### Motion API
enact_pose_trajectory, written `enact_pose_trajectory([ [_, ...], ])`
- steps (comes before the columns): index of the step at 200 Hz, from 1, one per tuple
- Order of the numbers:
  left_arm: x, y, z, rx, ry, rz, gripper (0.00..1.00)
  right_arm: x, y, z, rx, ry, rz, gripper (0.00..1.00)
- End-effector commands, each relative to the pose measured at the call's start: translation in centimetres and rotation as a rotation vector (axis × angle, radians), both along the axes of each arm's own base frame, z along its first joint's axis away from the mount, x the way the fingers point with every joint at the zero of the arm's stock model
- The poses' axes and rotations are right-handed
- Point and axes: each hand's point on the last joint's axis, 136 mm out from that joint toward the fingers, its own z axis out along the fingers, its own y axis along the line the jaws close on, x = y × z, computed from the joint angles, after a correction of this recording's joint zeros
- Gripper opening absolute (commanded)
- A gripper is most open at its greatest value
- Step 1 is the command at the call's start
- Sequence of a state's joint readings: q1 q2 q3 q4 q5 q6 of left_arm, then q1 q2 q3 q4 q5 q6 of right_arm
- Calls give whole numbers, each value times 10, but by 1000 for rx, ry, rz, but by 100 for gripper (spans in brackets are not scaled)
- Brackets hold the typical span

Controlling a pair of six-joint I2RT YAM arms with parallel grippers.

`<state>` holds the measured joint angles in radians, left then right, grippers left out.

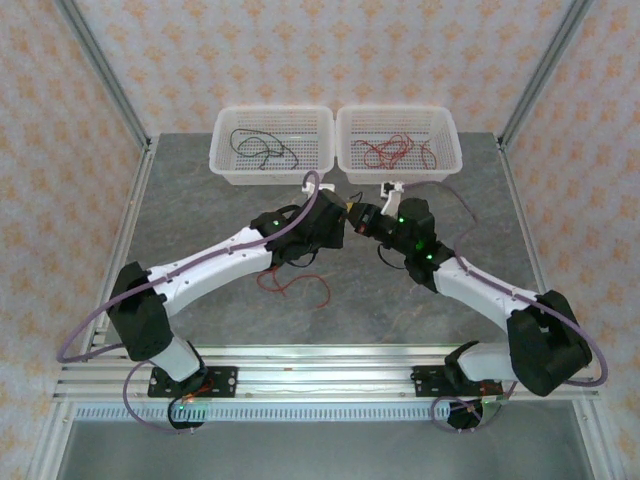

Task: Untangle the cables

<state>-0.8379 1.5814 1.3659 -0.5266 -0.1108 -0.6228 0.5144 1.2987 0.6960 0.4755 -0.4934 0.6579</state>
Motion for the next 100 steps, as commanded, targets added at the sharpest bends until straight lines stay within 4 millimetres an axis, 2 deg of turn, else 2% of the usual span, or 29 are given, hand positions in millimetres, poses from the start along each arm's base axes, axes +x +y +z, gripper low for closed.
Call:
enact_pose_trajectory([
  [1,-5,0,20,-40,-40,-16,0,8,-5,12,-7,-49,-55,0],
  [29,-8,7,43,-67,-80,-9,0,11,-16,-5,-51,-29,-112,0],
  [62,-12,21,75,-85,-140,11,0,12,-29,-39,-119,14,-172,0],
  [100,-16,37,102,-89,-191,44,0,12,-43,-75,-205,60,-229,0],
])
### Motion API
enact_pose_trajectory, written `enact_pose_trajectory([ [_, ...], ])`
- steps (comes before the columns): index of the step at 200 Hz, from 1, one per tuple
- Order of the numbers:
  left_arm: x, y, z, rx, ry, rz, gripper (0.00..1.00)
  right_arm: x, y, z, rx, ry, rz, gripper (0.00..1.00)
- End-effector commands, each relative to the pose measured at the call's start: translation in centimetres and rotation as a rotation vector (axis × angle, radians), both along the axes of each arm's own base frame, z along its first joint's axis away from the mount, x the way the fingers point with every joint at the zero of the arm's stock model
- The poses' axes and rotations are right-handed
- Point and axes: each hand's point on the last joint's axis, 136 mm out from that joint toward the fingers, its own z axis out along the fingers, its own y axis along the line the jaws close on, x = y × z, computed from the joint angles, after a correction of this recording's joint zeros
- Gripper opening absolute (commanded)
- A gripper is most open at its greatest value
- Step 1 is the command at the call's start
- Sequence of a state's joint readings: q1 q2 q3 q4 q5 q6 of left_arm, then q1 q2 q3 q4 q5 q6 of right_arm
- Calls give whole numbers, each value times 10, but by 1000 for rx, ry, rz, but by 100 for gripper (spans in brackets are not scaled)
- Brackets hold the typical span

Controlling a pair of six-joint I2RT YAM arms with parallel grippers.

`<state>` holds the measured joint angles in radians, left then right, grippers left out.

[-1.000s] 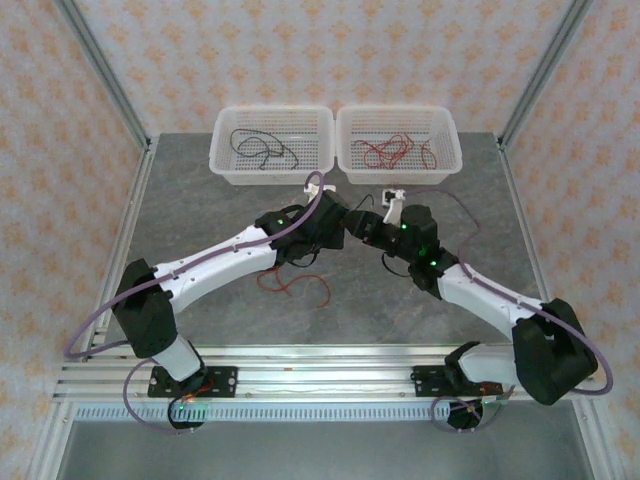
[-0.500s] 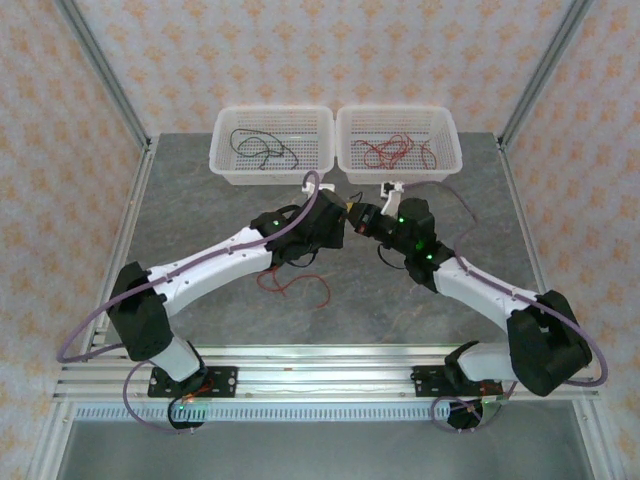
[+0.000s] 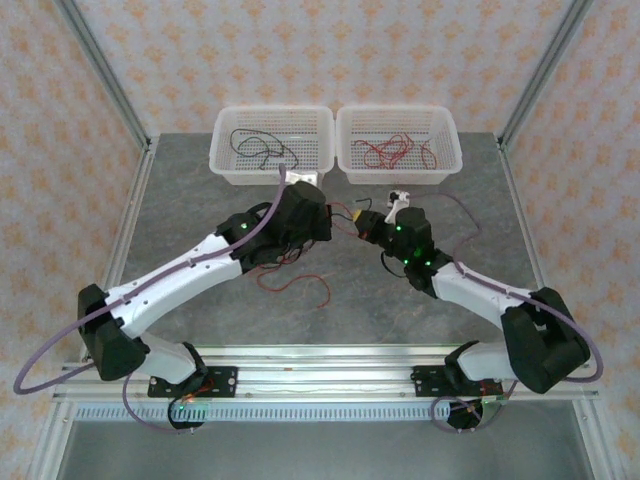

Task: Untangle the cables

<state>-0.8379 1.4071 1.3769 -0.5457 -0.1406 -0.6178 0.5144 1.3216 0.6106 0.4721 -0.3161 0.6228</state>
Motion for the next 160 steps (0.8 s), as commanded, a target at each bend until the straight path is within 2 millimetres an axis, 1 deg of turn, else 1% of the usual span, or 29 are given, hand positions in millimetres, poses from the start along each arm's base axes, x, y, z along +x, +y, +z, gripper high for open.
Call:
enact_pose_trajectory([
  [1,-2,14,29,16,-62,30,0,3,-14,-26,-88,14,-67,0],
  [26,-3,20,45,30,-97,27,0,2,-24,-48,-146,44,-100,0],
  [56,-3,28,69,35,-143,46,0,0,-35,-73,-215,80,-134,0],
  [100,-1,39,111,40,-221,72,0,-4,-57,-108,-316,134,-189,0],
  [120,-1,46,129,46,-254,94,0,-5,-67,-120,-356,153,-212,0],
  [145,0,60,150,66,-290,136,0,-3,-83,-128,-400,167,-248,0],
  [160,1,72,160,83,-309,170,0,-1,-95,-128,-422,170,-278,0],
])
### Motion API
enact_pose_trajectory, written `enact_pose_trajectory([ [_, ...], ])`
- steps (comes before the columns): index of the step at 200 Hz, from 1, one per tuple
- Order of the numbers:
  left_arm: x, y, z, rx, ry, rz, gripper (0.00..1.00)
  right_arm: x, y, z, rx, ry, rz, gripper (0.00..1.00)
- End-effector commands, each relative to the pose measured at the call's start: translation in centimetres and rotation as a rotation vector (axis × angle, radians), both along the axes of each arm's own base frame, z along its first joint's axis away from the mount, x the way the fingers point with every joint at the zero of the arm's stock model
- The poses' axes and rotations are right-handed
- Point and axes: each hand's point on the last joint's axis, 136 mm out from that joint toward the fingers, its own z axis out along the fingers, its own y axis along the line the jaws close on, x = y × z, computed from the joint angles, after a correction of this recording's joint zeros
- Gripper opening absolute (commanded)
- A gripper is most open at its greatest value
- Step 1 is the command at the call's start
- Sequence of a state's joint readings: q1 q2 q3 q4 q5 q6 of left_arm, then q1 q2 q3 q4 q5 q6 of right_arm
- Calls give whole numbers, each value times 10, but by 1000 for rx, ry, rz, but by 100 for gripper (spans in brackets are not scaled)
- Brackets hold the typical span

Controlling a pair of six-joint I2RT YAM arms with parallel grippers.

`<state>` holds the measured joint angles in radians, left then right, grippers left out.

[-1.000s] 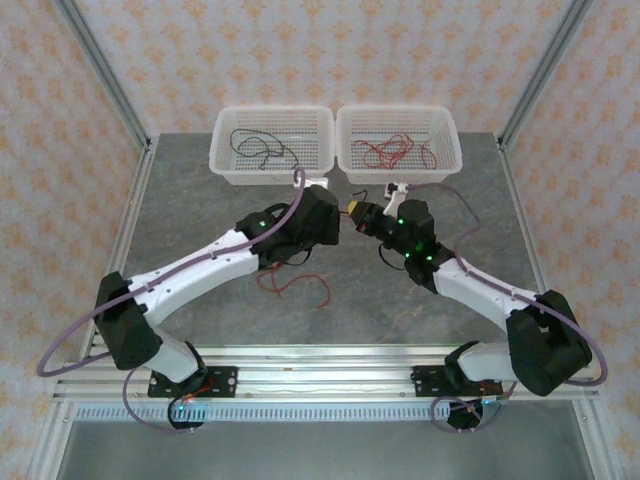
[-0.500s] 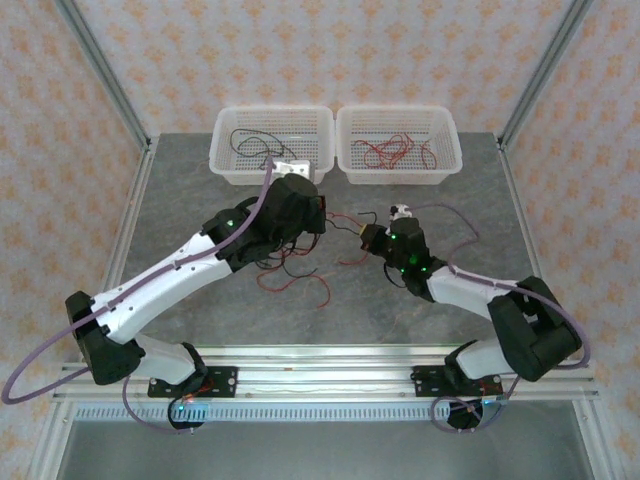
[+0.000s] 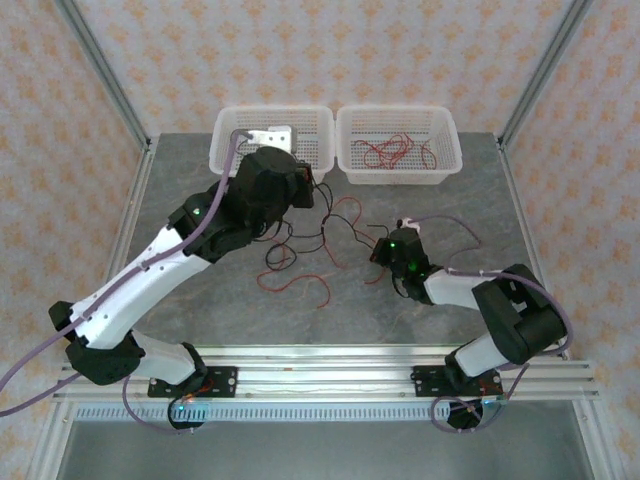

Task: Untangle the cables

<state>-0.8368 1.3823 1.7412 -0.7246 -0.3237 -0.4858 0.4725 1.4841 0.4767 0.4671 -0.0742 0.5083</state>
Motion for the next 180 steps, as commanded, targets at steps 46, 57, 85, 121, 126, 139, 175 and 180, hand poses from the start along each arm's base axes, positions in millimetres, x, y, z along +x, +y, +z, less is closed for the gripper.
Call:
enact_pose_trajectory([
  [46,5,70,45,87,-86,187,0,10,-71,-6,-155,5,-164,0],
  [57,6,79,48,89,-91,206,0,13,-79,-3,-139,2,-182,0],
  [85,5,99,56,95,-109,256,1,19,-90,3,-147,6,-218,0],
  [121,0,124,68,104,-136,319,2,22,-105,15,-209,-2,-259,0],
  [126,-1,127,70,107,-139,327,2,22,-108,17,-222,-6,-268,0],
  [139,-3,135,74,115,-149,353,3,21,-116,21,-218,-9,-291,0],
  [175,-9,150,84,122,-175,398,4,20,-127,28,-194,-19,-309,0],
  [180,-9,151,85,122,-178,400,4,20,-127,30,-199,-19,-311,0],
])
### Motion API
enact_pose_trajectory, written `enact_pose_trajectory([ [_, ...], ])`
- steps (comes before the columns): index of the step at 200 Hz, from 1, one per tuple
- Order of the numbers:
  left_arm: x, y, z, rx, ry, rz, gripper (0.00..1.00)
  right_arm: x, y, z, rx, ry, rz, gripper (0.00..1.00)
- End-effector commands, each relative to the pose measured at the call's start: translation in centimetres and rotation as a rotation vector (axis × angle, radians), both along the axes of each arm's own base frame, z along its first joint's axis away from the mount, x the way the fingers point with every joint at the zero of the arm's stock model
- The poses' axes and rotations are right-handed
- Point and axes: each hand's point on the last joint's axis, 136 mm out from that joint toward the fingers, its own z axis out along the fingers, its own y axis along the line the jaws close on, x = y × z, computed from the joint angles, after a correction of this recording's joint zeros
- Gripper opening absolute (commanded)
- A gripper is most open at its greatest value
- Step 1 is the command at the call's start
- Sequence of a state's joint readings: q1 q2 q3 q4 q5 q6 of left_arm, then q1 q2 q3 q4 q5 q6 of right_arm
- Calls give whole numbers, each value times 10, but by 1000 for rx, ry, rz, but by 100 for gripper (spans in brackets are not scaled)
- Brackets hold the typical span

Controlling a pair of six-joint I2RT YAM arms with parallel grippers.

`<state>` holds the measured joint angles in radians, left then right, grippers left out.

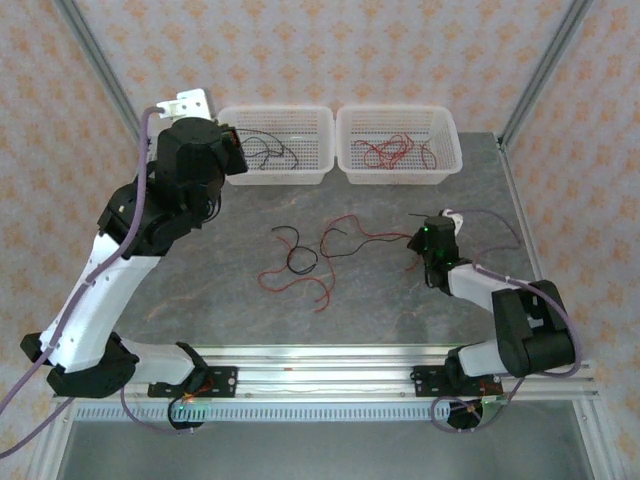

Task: Untangle the cables

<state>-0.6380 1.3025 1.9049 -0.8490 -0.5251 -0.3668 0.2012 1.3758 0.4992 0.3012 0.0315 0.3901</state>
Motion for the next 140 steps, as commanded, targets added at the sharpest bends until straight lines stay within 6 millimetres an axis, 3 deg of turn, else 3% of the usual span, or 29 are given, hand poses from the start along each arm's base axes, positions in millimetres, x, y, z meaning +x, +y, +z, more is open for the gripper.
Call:
enact_pose_trajectory([
  [1,-9,19,13,31,-25,54,4,2,-9,14,-34,-19,-23,0],
  [35,-3,20,17,38,-39,63,5,-1,-5,31,-21,-38,4,0],
  [70,23,28,17,42,-37,100,6,-8,6,53,22,-58,60,28],
  [88,43,32,15,34,-31,112,6,-15,11,74,46,-100,95,39],
  [140,99,23,21,-2,-53,70,6,-37,16,114,68,-157,155,54],
])
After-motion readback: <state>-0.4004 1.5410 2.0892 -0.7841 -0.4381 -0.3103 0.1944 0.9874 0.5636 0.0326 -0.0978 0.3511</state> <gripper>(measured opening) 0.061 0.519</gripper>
